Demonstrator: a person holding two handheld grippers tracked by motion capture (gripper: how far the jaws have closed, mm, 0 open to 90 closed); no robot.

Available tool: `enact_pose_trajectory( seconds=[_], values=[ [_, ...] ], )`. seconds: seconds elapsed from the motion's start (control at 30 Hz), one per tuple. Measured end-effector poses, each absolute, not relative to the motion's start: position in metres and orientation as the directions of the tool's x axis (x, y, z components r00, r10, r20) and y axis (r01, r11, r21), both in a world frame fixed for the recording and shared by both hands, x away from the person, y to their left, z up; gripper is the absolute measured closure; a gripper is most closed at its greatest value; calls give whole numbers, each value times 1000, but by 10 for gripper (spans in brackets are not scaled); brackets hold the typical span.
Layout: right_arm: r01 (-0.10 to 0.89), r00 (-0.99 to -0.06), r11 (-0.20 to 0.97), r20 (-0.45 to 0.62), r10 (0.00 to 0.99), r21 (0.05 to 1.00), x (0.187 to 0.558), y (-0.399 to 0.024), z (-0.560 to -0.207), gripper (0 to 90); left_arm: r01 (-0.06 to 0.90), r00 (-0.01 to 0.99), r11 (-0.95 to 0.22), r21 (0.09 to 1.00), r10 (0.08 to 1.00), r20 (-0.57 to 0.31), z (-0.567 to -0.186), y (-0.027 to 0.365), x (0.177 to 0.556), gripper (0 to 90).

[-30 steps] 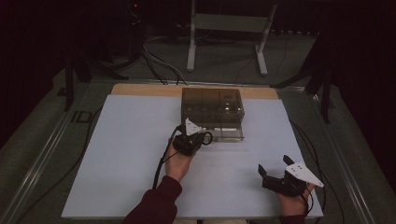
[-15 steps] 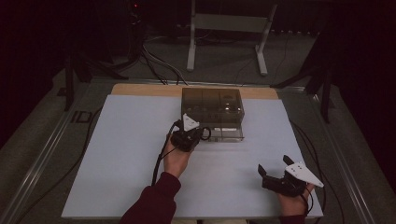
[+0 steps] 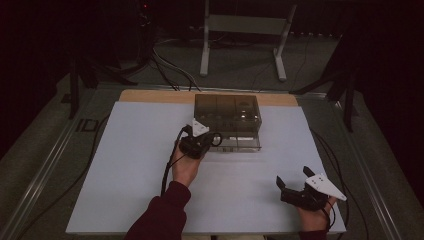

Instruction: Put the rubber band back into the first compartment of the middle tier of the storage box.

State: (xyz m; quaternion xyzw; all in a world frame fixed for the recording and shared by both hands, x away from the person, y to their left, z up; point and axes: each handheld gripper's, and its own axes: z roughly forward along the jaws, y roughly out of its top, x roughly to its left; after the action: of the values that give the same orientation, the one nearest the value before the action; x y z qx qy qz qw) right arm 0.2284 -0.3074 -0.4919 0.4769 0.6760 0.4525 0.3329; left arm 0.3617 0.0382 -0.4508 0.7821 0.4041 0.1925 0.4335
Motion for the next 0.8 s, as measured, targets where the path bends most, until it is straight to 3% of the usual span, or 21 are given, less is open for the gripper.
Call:
enact_pose_trajectory(
  seconds=[0.8],
  values=[
    [345,-327,134,-15,945,929,229,-307,-492,4,463,578,-291,837,815,-36,-449,52,374,886]
  ],
)
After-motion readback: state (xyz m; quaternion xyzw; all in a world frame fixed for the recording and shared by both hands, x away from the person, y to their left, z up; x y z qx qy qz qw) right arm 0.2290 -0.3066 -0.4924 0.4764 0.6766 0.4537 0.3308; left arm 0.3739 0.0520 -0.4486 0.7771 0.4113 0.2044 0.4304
